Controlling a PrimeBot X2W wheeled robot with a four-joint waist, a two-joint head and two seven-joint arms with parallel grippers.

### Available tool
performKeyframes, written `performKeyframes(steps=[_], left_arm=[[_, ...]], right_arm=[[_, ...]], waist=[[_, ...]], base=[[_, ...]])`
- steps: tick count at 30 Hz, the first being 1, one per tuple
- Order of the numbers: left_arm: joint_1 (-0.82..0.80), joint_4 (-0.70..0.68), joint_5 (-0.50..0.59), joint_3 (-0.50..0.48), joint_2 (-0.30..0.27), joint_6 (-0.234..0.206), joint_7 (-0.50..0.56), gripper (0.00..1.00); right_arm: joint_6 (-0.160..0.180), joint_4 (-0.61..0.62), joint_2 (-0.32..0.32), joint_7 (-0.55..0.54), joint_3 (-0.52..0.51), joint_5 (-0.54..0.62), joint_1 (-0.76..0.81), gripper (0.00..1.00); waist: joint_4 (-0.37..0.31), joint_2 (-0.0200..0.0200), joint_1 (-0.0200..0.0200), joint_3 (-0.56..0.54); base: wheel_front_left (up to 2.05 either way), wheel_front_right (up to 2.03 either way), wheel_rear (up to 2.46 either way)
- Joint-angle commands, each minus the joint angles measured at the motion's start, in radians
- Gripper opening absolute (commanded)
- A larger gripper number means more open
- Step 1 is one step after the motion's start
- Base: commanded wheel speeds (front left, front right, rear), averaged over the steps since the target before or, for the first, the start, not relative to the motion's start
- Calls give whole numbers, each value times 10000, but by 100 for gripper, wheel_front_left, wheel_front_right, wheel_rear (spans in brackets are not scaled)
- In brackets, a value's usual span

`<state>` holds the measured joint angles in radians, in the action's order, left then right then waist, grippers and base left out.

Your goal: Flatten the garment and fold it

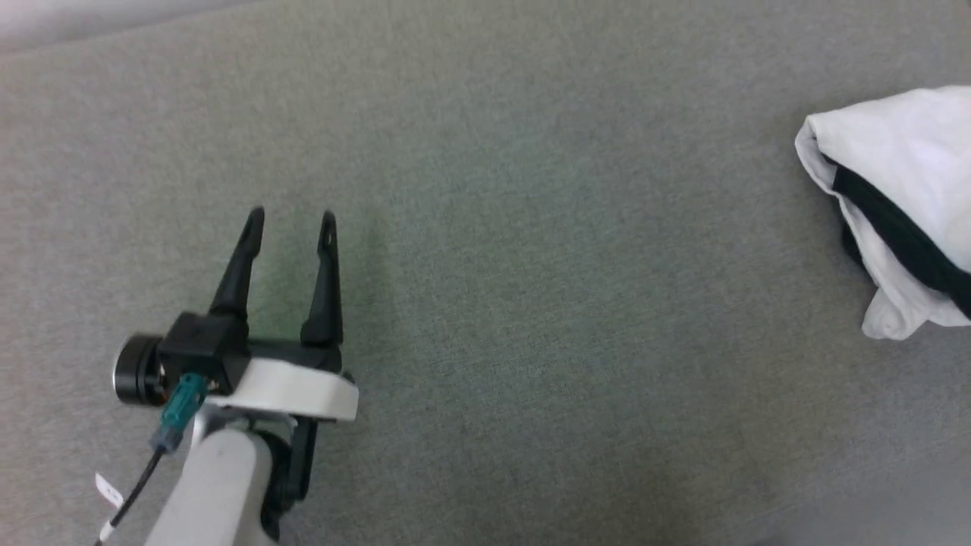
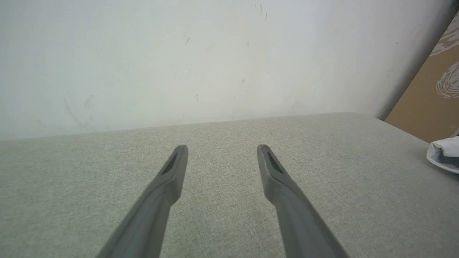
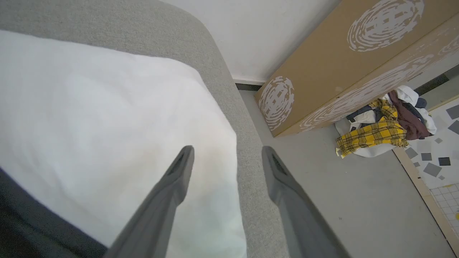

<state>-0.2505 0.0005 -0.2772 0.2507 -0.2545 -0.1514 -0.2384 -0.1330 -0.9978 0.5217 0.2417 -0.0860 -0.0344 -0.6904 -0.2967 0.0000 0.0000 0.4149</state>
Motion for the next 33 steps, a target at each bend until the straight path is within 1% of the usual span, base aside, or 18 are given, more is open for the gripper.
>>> performKeyframes(steps=[1,4,7,9,13,15,19,24,28,33], left_arm=[[252,83,-123,-89,54,-72,-88,100],[711,239,-285,-225,204,-140,-162,100],[1174,342,-412,-363,332,-184,-201,100],[1489,414,-478,-460,398,-210,-214,100],[2160,475,-577,-729,466,-310,-227,100],[2416,477,-610,-853,472,-294,-229,100],[2728,518,-588,-1090,418,-218,-231,100],[2927,641,-402,-1386,112,-109,-232,100],[3076,656,-334,-1714,-188,13,-232,100],[3256,646,-563,-2147,-593,558,-232,100]], right_arm=[[23,77,53,90,-134,170,402,100],[23,518,1,164,-425,490,1284,100],[23,1291,-327,188,-567,594,2320,100],[23,1976,-703,194,-547,568,3052,100],[23,3570,-1702,170,-156,375,4341,100],[23,4289,-2158,10,88,182,4832,100],[23,5511,-2817,-327,594,-252,5465,100],[23,7107,-3469,-399,1082,-854,6004,100],[23,8388,-3889,-425,1281,-1168,6464,100],[23,9593,-4247,-661,1190,-1259,7178,100]], waist=[[268,0,0,-975],[428,0,0,-1656],[663,0,0,-2270],[839,0,0,-2669],[1100,0,0,-3272],[1258,0,0,-3516],[1639,0,0,-3859],[2021,0,0,-4148],[2140,0,0,-4245],[2207,0,0,-4301]], base=[[0,0,0],[0,0,0],[0,0,0],[0,0,0],[0,0,0],[0,0,0],[0,0,0],[0,0,0],[0,0,0],[0,0,0]])
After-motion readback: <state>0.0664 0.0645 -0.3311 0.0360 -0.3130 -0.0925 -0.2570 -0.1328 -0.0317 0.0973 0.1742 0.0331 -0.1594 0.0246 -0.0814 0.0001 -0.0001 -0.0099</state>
